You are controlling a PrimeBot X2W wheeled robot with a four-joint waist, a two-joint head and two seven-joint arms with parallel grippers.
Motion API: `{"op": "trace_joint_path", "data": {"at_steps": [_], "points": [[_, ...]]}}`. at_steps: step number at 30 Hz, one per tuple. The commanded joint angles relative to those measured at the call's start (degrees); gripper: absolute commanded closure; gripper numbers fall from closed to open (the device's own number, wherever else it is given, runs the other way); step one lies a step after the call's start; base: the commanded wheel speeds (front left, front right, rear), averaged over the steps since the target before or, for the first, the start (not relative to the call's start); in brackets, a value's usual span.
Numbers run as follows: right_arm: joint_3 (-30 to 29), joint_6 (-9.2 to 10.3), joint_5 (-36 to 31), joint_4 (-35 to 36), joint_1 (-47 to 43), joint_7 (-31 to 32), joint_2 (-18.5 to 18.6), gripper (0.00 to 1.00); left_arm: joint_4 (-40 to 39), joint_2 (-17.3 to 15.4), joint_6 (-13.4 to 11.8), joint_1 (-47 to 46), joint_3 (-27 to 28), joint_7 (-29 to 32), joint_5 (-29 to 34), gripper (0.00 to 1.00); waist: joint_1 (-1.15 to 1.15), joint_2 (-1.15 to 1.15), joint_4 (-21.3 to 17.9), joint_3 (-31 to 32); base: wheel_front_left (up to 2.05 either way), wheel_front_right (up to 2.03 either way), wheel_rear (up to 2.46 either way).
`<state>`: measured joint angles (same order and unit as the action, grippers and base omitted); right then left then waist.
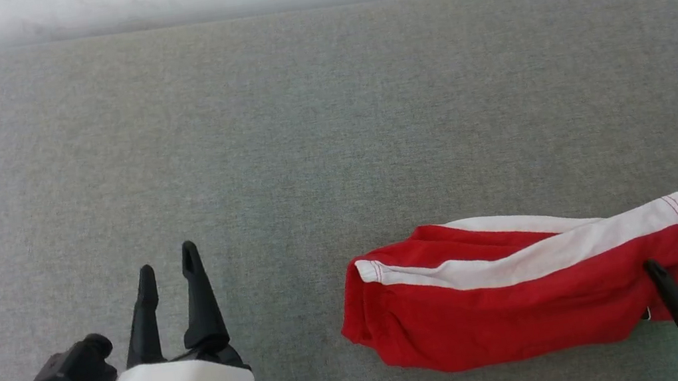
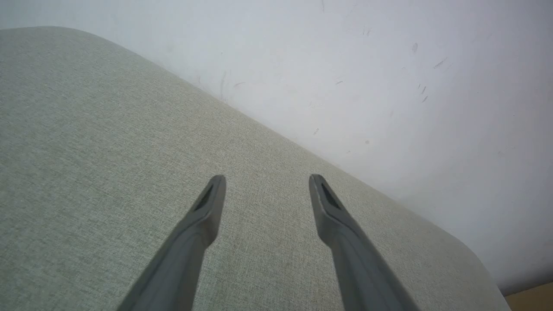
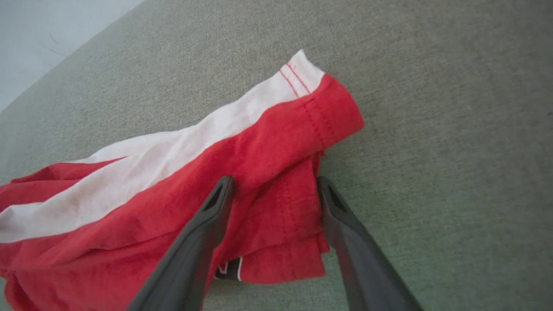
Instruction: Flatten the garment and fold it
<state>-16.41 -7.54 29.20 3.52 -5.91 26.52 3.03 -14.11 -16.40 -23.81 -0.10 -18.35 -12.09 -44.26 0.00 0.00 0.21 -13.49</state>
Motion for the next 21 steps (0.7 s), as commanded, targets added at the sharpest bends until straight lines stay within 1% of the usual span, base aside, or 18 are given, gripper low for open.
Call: {"op": "trace_joint_path", "data": {"at_steps": [1, 5, 8, 9, 11, 12, 16, 21], "points": [[0.1, 0.05, 0.5, -0.8, 0.9, -0.3, -0.1, 0.0, -0.2, 0.3, 0.1, 0.6, 0.0, -0.4, 0.6, 0.0, 0.0, 0.0, 0.5, -0.2, 0.0, 0.0, 0.0], [0.1, 0.05, 0.3, -3.9, 2.3, -0.4, -0.1, 0.0, 0.1, 0.2, -0.1, 0.8, -0.5, -0.7, 1.5, 0.0, 0.0, 0.0, 1.1, -0.3, 0.0, 0.0, 0.0], [0.0, 0.05, 0.1, -6.8, 3.3, -0.5, -0.1, 0.0, 0.5, -1.0, -0.7, 0.6, -1.2, -0.6, 3.4, 0.0, 0.0, 0.0, 1.6, -0.2, 0.0, 0.0, 0.0], [0.0, 0.05, 0.3, -7.8, 3.7, -0.7, -0.1, 0.53, 0.7, -1.5, -1.0, 0.6, -1.5, -0.4, 4.1, 0.0, 0.0, 0.0, 1.8, -0.2, 0.0, 0.0, 0.0], [0.2, 0.05, 1.0, -9.6, 4.2, -1.1, -0.1, 0.94, 1.1, -2.4, -1.7, 0.6, -1.9, -0.1, 5.5, 0.0, 0.0, 0.0, 2.0, 0.0, 0.0, 0.0, 0.0], [0.1, 0.05, 1.6, -10.5, 4.4, -1.5, -0.1, 1.0, 1.3, -2.7, -2.0, 0.7, -2.1, 0.1, 6.1, 0.0, 0.0, 0.0, 2.1, 0.1, 0.0, 0.0, 0.0], [-0.2, 0.05, 2.5, -13.1, 5.1, -3.7, -0.1, 1.0, 2.0, -3.7, -2.9, 1.3, -2.3, 0.4, 7.3, 0.0, 0.0, 0.0, 2.2, 0.8, 0.0, 0.0, 0.0], [-2.8, 0.05, 1.4, -14.6, 6.2, -6.4, -0.1, 1.0, 3.2, -4.3, -2.7, 2.1, -2.5, 0.1, 7.6, 0.0, 0.0, 0.0, 1.7, 2.3, 0.0, 0.0, 0.0]]}}
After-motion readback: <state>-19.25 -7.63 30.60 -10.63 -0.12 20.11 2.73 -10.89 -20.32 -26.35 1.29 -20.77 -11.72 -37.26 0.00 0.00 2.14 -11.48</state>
